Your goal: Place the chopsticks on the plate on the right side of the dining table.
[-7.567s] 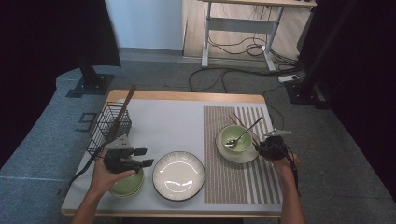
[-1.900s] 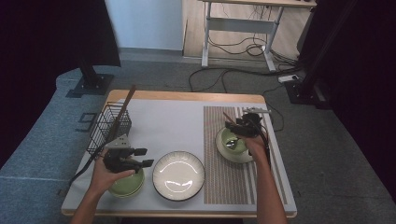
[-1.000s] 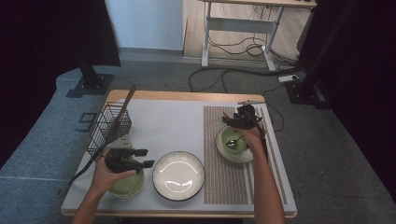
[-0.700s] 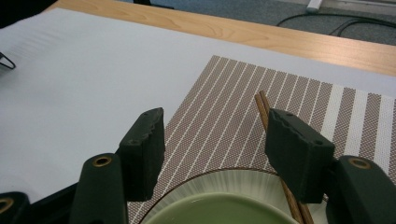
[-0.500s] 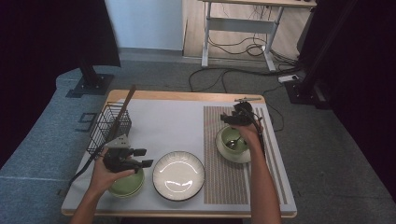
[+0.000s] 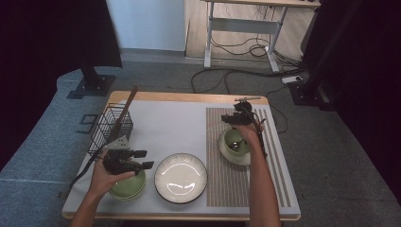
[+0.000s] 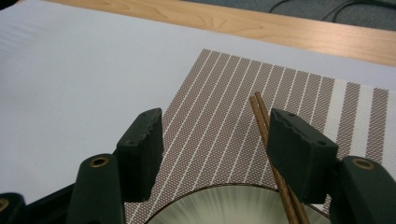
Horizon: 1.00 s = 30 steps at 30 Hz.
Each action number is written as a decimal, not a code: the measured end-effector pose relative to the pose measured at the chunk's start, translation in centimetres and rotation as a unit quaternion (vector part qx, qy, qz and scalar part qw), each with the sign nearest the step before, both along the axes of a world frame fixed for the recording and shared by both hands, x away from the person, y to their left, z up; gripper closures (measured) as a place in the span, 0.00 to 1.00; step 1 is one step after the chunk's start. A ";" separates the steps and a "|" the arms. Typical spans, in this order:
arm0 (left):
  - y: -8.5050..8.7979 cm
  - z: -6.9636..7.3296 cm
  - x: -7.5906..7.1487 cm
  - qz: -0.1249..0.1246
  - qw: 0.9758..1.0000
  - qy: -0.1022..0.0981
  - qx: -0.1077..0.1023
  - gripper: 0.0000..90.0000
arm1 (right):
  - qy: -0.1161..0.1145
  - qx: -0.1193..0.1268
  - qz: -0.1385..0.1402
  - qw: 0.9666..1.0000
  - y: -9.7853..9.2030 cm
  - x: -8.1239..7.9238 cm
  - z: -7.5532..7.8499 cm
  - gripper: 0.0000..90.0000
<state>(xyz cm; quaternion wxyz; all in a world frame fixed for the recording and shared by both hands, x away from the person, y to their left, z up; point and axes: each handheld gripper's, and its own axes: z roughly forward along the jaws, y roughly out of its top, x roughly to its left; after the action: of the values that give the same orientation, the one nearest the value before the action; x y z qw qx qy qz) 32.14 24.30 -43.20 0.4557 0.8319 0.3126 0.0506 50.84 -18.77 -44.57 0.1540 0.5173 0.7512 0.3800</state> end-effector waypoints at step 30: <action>0.5 0.0 -0.1 0.008 1.000 0.000 -0.005 0.45 | 0.025 -0.015 -0.007 1.000 0.2 1.9 -1.2 0.36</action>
<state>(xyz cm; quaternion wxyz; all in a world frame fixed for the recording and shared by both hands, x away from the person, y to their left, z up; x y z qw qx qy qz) 32.00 24.81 -43.16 0.4590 0.8273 0.3197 0.0527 52.72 -18.58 -45.79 0.1452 0.5295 0.7569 0.3545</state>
